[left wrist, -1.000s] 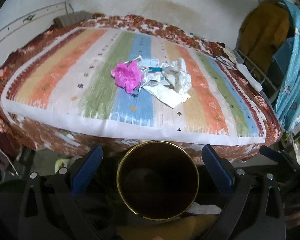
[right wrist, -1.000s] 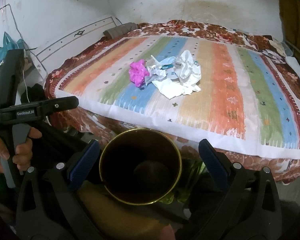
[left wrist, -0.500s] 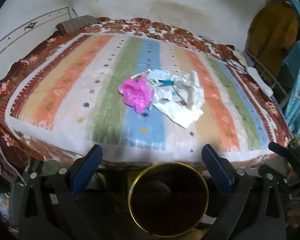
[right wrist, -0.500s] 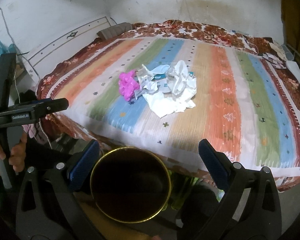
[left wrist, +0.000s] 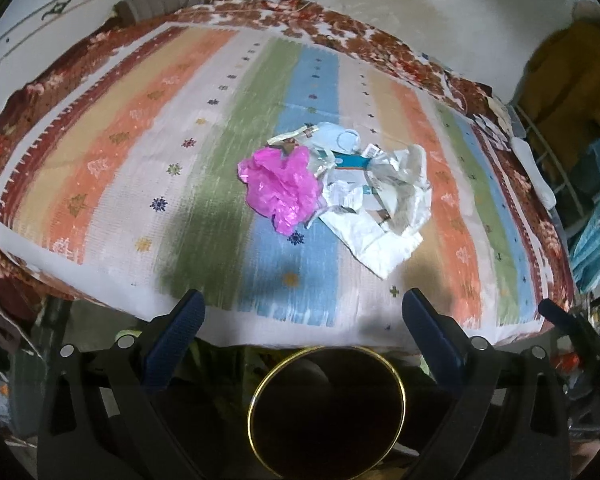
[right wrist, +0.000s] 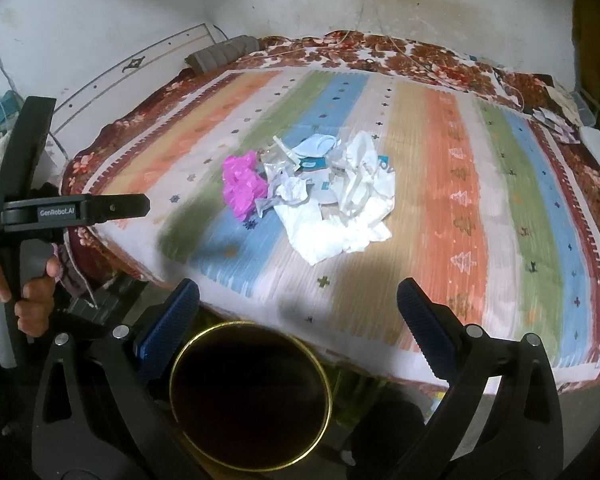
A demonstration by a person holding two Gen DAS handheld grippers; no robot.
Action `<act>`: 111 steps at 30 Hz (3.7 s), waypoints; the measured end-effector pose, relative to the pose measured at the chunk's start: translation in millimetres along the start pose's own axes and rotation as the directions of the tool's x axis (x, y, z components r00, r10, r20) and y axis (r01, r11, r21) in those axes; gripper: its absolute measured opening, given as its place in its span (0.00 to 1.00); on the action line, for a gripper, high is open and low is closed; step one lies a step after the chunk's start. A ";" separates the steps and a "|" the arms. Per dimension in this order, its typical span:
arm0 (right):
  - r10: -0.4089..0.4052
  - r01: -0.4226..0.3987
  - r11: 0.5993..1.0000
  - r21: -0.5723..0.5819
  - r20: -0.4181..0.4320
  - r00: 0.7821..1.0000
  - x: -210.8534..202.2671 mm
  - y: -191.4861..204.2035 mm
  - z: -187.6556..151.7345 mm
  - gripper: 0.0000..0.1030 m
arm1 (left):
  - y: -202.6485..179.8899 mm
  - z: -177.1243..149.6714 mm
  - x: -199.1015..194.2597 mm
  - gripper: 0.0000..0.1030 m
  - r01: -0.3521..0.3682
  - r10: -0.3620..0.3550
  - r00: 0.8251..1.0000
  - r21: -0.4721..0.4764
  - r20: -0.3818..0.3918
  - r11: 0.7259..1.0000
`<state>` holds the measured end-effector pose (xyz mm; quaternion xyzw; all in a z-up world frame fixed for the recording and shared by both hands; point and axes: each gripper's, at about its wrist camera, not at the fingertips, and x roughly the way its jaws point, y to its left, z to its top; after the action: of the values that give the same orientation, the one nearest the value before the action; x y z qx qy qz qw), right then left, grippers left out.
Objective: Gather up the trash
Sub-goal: 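Grasp the pink plastic bag with the left tool while the right tool grasps the white plastic bag, then carry the pink bag with the left tool and the white bag with the right tool over the bin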
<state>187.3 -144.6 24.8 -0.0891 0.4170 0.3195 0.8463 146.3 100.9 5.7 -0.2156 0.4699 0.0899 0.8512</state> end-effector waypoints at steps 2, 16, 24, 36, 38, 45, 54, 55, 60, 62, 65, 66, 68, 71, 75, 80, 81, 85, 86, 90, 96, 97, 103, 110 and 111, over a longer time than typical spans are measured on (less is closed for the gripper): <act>-0.014 0.014 1.000 -0.006 0.010 1.000 4.4 -1.0 7.5 0.91 | 1.2 8.1 6.1 0.93 0.003 -0.004 1.000 -0.012 -0.010 1.000; -0.050 0.050 0.998 0.023 -0.015 0.999 53.4 -23.6 45.9 0.91 | 5.8 61.2 49.6 0.93 -0.012 0.011 0.999 -0.023 -0.031 1.000; -0.071 0.073 0.996 0.046 -0.039 0.997 90.4 -38.7 64.3 0.90 | 18.9 82.7 84.7 0.89 -0.020 0.016 0.998 -0.075 -0.059 0.997; -0.083 0.087 0.996 0.029 -0.101 0.991 141.9 -46.3 83.8 0.76 | 11.1 101.6 121.2 0.80 -0.016 0.013 0.996 -0.034 -0.093 0.999; -0.090 0.094 0.995 0.025 -0.109 0.990 148.2 -45.3 85.4 0.74 | 8.7 102.4 127.7 0.77 -0.024 0.023 0.994 -0.012 -0.108 1.000; -0.117 0.123 0.992 0.036 -0.142 0.983 175.9 -52.5 93.3 0.57 | 8.5 106.9 147.3 0.71 -0.058 0.060 0.989 0.017 -0.137 0.998; -0.083 0.089 0.996 0.024 -0.179 0.980 196.7 -53.4 92.4 0.12 | 7.3 105.0 167.9 0.14 -0.054 0.068 0.980 0.076 -0.187 0.996; -0.080 0.085 0.996 0.023 -0.177 0.981 194.9 -53.6 92.0 0.10 | 8.1 105.5 166.1 0.13 -0.050 0.062 0.980 0.071 -0.190 0.996; -0.078 0.084 0.996 0.028 -0.160 0.984 180.4 -58.1 93.6 0.05 | 7.6 110.9 146.8 0.09 -0.043 0.054 0.983 0.061 -0.177 0.997; -0.068 0.074 0.997 0.033 -0.152 0.986 173.3 -59.5 93.9 0.04 | 7.5 111.9 139.3 0.09 -0.038 0.047 0.984 0.052 -0.170 0.998; -0.062 0.068 0.997 0.038 -0.143 0.988 163.7 -60.6 94.5 0.03 | 8.1 113.2 122.6 0.09 -0.026 0.030 0.988 0.033 -0.150 0.999; -0.059 0.065 0.997 0.040 -0.141 0.988 160.8 -60.2 94.6 0.03 | 8.0 113.5 117.5 0.09 -0.021 0.025 0.990 0.031 -0.141 0.999; -0.048 0.054 0.998 0.040 -0.138 0.989 152.8 -58.1 94.6 0.03 | 7.3 113.7 107.4 0.09 -0.009 0.013 0.992 0.028 -0.124 1.000; -0.036 0.042 0.998 0.049 -0.116 0.993 138.5 -54.6 94.8 0.03 | 5.9 112.0 91.2 0.09 0.025 -0.023 0.995 0.020 -0.102 0.999; -0.017 0.022 0.998 0.055 -0.092 0.996 121.2 -51.0 90.8 0.03 | -0.5 107.0 75.0 0.09 0.072 -0.071 0.994 0.016 -0.085 0.997; 0.006 -0.001 0.998 0.057 -0.080 0.997 101.2 -45.2 82.1 0.03 | -14.0 97.2 50.8 0.09 0.120 -0.118 0.991 0.038 -0.056 0.992; 0.010 -0.006 0.998 0.059 -0.076 0.997 97.0 -43.7 80.9 0.03 | -16.6 94.8 45.5 0.09 0.131 -0.129 0.990 0.043 -0.050 0.990; 0.028 -0.025 0.997 0.072 -0.049 0.998 78.2 -38.7 73.7 0.03 | -21.6 83.5 30.7 0.09 0.159 -0.158 0.987 0.050 -0.036 0.986; 0.032 -0.029 0.997 0.074 -0.044 0.999 73.3 -36.2 70.6 0.03 | -23.5 79.4 28.0 0.09 0.165 -0.163 0.986 0.056 -0.037 0.985; 0.044 -0.042 0.997 0.065 -0.033 0.998 61.0 -26.6 58.9 0.03 | -26.5 67.9 17.1 0.09 0.191 -0.189 0.981 0.062 -0.031 0.980; 0.055 -0.055 0.997 0.052 -0.006 0.998 42.0 -14.2 46.0 0.03 | -32.4 48.9 -4.5 0.09 0.226 -0.226 0.974 0.089 -0.007 0.970; 0.057 -0.056 0.997 0.051 -0.004 0.998 39.1 -13.1 43.4 0.03 | -32.6 46.0 -6.7 0.09 0.226 -0.227 0.974 0.094 -0.005 0.970; 0.055 -0.055 0.998 0.033 -0.001 0.998 27.6 -6.2 29.5 0.03 | -29.6 31.7 -18.1 0.09 0.239 -0.240 0.971 0.089 0.006 0.967; 0.072 -0.073 0.997 0.033 0.016 0.997 13.8 -0.4 15.7 0.03 | -26.8 13.7 -27.6 0.09 0.256 -0.257 0.966 0.068 0.019 0.964; 0.073 -0.073 0.997 0.033 0.015 0.997 13.0 1.0 13.7 0.03 | -25.9 11.6 -28.9 0.09 0.259 -0.260 0.965 0.070 0.020 0.963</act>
<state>201.4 -132.0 23.7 -0.0572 0.4194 0.3437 0.8383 148.7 84.5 42.6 -0.2453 0.4280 -0.0351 0.8691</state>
